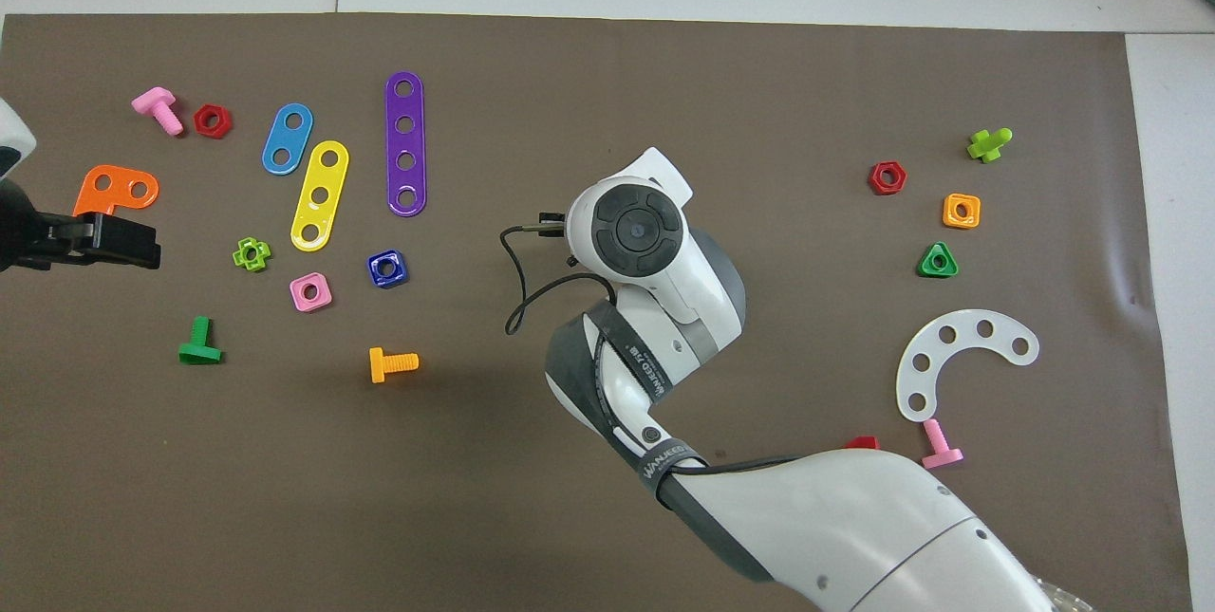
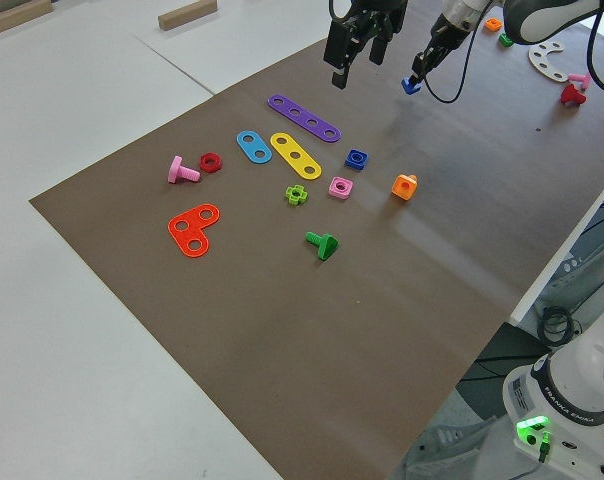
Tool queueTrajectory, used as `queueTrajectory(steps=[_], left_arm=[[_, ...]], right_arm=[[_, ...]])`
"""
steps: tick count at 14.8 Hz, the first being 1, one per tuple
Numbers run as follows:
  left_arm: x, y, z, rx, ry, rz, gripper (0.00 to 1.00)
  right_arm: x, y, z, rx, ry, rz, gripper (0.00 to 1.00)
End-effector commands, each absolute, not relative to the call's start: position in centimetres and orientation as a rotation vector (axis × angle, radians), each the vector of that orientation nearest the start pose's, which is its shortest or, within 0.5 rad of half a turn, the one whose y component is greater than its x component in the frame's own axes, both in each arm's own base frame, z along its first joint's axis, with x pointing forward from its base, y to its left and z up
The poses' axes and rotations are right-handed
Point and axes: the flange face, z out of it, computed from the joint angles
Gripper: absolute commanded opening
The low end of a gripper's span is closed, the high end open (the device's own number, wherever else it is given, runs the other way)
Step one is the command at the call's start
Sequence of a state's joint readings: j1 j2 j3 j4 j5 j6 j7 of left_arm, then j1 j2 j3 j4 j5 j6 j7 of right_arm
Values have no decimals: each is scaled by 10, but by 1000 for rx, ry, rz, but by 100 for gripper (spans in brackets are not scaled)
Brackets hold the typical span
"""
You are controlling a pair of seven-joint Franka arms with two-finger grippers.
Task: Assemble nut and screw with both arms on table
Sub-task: 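Carry the blue triangle to the table centre and open the right gripper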
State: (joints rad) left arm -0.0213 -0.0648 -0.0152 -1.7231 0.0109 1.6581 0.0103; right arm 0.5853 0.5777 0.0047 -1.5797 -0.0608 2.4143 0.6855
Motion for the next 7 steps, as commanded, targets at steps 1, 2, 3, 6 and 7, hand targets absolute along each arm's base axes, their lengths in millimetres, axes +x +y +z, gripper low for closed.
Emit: queueTrajectory(steps=[1,2,3,6,7], left_arm=[[529,-24,597,-3109,108,9,100],[529,-25,595,-3109,118,6,100],[529,-24,595,-3109,118,7,100],[522,-26,584,-3115,97,4,100],[525,-27,575,-3125,85,-31,97]], right_arm=[[599,407,325,-2996,106,-381,0],[597,407,322,-2996,111,-374,0],[596,408,321,-2997,112,-369,0],[592,408,316,-3004,115,-357,100],[594,409,321,-2999,116,-366,100]])
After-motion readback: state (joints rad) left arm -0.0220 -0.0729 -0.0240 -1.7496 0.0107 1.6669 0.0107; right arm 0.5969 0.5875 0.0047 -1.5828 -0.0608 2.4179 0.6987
